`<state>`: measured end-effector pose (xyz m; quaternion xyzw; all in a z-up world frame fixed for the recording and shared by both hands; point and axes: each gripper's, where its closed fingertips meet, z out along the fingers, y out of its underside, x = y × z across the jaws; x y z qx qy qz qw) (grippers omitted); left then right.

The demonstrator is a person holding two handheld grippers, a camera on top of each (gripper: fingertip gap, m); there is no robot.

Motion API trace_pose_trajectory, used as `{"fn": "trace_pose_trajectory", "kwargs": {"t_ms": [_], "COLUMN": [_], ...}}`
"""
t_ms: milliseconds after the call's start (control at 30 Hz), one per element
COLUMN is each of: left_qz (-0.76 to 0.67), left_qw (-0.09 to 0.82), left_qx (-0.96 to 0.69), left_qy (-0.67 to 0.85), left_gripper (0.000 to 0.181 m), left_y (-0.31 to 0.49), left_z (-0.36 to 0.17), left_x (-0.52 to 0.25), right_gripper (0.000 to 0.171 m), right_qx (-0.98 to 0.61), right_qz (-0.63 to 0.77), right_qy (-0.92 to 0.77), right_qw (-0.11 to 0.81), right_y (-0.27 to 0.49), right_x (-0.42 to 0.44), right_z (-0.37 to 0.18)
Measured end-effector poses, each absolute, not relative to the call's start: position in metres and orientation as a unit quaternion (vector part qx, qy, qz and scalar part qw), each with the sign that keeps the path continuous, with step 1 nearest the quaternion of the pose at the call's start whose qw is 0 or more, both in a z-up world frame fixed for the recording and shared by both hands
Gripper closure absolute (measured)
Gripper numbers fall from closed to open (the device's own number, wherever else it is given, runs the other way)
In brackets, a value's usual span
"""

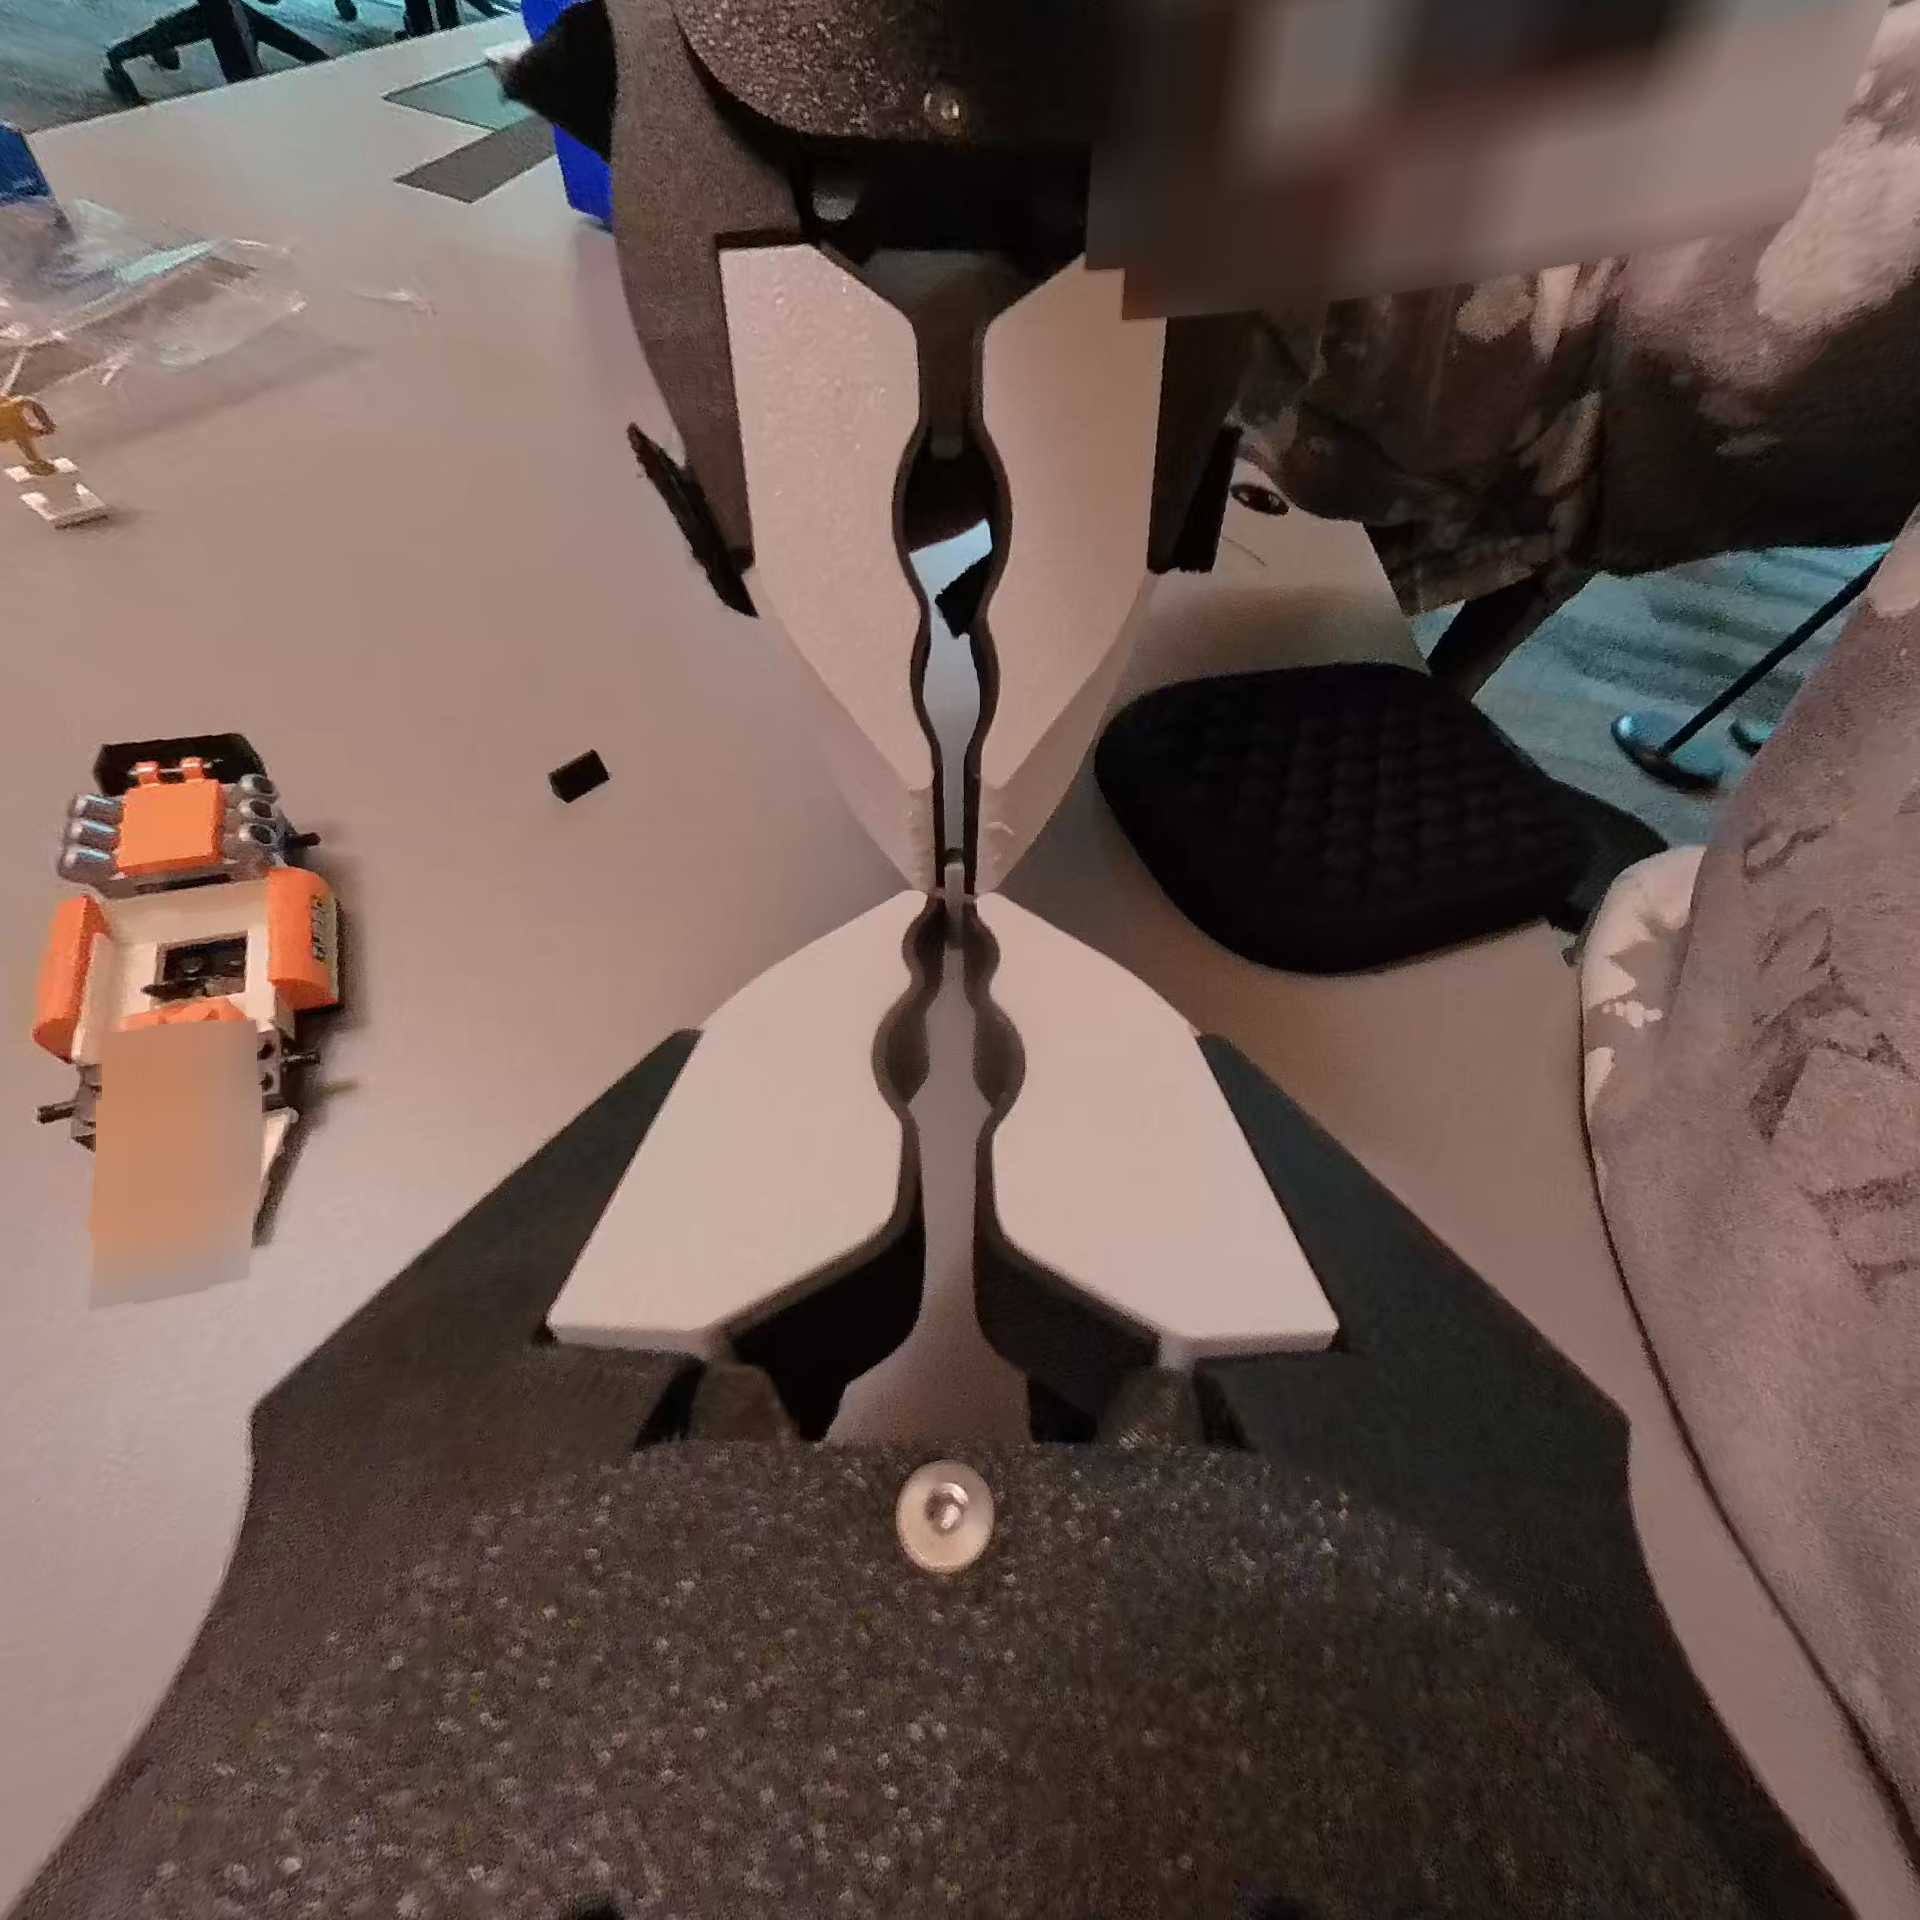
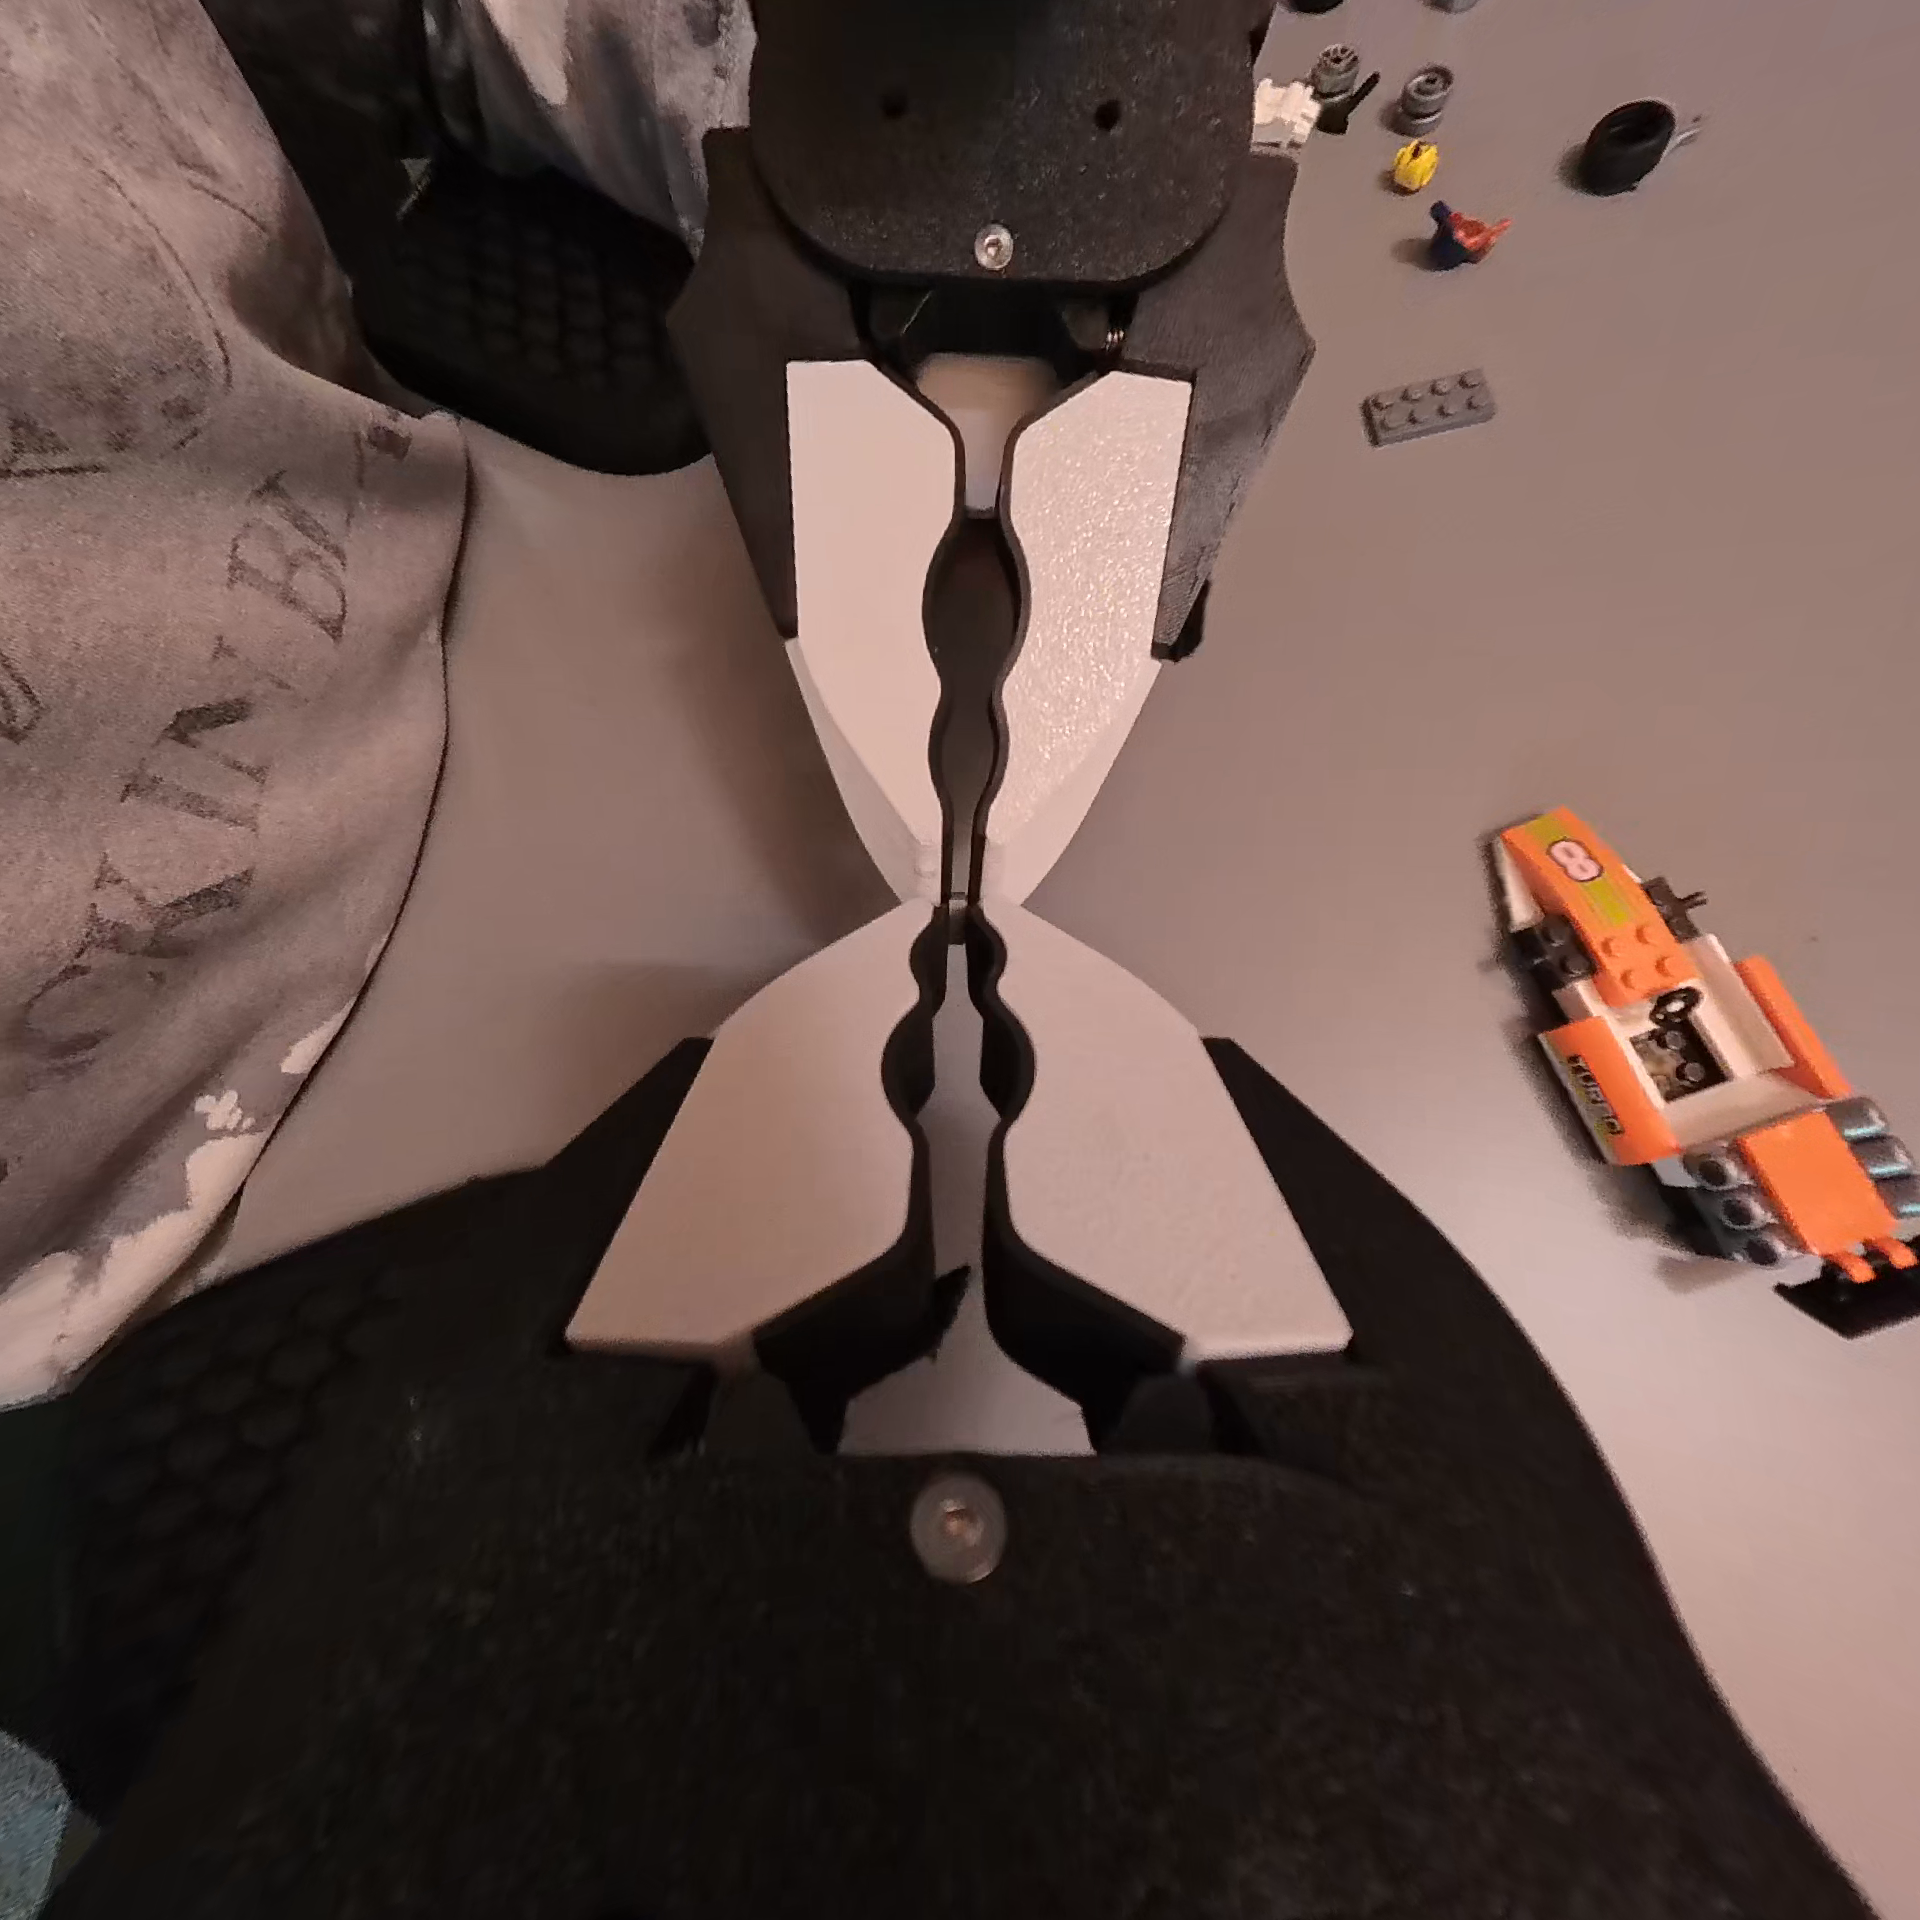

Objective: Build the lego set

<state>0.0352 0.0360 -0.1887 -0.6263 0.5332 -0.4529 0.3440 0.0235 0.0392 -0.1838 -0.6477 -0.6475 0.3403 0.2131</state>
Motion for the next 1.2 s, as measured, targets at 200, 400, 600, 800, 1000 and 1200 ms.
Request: {"fn": "trace_pose_trajectory", "kwargs": {"t_ms": [200,400,600,800,1000,1200], "left_qz": [-0.512,-0.552,-0.610,-0.647,-0.658,-0.660], "left_qw": [0.331,0.325,0.279,0.241,0.224,0.218], "left_qx": [-0.635,-0.643,-0.657,-0.655,-0.657,-0.661], "left_qy": [0.476,0.419,0.345,0.306,0.291,0.284], "left_gripper": [0.179,0.179,0.178,0.178,0.179,0.179], "left_y": [0.044,0.056,0.065,0.064,0.064,0.067], "left_z": [-0.178,-0.170,-0.169,-0.169,-0.170,-0.173], "left_x": [0.033,0.030,0.028,0.030,0.030,0.031], "right_gripper": [0.168,0.156,0.141,0.143,0.142,0.154], "right_qx": [-0.649,-0.658,-0.626,-0.578,-0.559,-0.562], "right_qz": [0.368,0.353,0.192,0.054,0.039,0.078], "right_qy": [-0.618,-0.592,-0.609,-0.628,-0.637,-0.630], "right_qw": [0.246,0.305,0.448,0.519,0.529,0.530], "right_y": [0.049,0.059,0.067,0.072,0.076,0.079], "right_x": [0.021,0.024,0.021,0.016,0.013,0.011], "right_z": [-0.173,-0.167,-0.174,-0.180,-0.177,-0.177]}}
